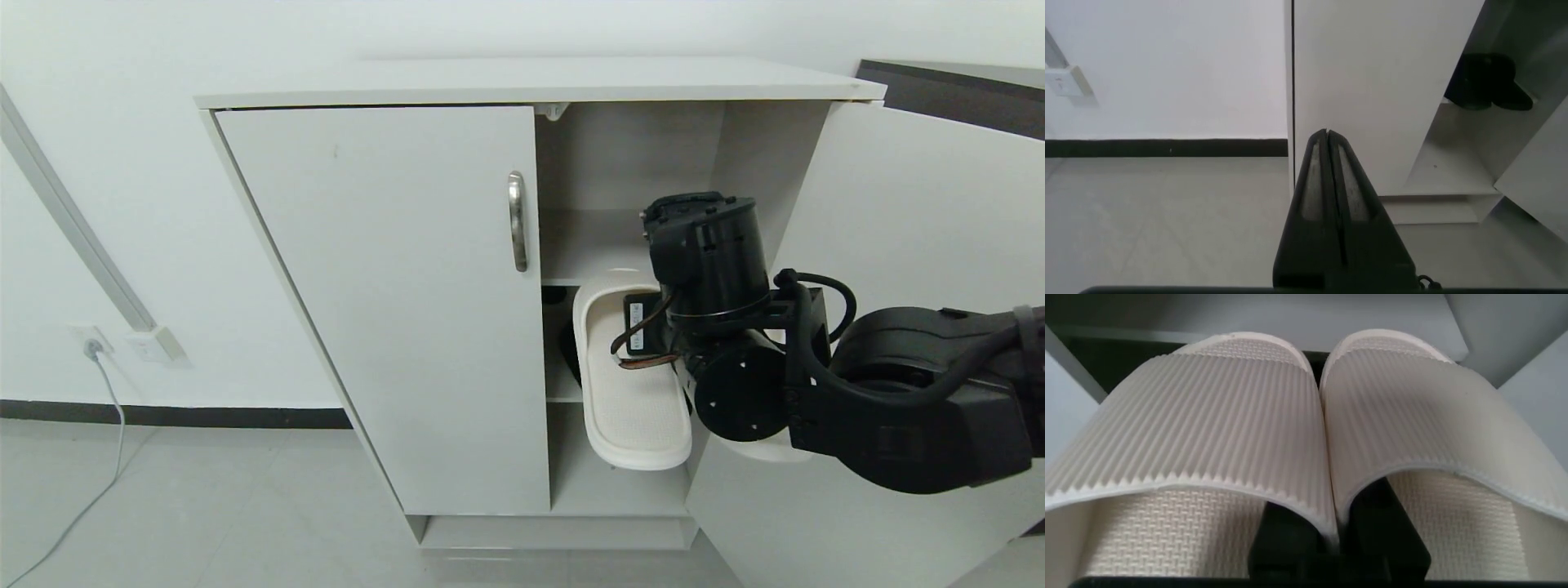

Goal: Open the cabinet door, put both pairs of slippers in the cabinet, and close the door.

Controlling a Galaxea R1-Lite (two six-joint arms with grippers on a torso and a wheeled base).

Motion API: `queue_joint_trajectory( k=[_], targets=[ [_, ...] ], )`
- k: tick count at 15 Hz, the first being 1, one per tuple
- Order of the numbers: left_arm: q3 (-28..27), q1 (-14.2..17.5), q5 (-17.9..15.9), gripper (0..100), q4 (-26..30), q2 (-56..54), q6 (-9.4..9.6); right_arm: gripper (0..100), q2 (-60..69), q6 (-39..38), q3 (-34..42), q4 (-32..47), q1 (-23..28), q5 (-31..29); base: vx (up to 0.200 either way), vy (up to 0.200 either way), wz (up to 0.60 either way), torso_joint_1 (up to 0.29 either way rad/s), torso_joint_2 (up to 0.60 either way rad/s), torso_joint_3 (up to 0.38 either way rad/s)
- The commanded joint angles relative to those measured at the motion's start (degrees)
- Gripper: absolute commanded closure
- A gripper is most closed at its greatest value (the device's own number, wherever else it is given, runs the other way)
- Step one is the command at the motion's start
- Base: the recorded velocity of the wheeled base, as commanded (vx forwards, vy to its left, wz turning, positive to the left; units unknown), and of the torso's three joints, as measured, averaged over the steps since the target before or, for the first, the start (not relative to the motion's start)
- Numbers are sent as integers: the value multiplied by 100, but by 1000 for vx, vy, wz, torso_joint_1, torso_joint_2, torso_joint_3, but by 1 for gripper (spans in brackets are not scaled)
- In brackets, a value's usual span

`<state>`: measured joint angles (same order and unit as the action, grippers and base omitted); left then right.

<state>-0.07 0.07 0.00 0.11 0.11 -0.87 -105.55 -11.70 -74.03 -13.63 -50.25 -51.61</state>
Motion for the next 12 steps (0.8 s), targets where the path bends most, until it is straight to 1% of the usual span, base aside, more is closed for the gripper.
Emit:
queue_joint_trajectory(
  k=[1,4,9,12],
  targets=[
    [-1,1,0,100,7,33,-1,100,-10,72,-6,-87,-2,2,200,0,0,-2,2,2],
    [-1,1,0,100,7,24,-1,100,-45,283,12,-245,-2,-6,200,0,0,2,4,4],
    [-1,1,0,100,7,15,-1,100,-194,309,21,-641,-2,20,200,0,0,3,4,3],
    [-1,1,9,100,-2,7,-1,100,-309,309,-6,-641,112,81,0,0,0,0,0,0]
  ],
)
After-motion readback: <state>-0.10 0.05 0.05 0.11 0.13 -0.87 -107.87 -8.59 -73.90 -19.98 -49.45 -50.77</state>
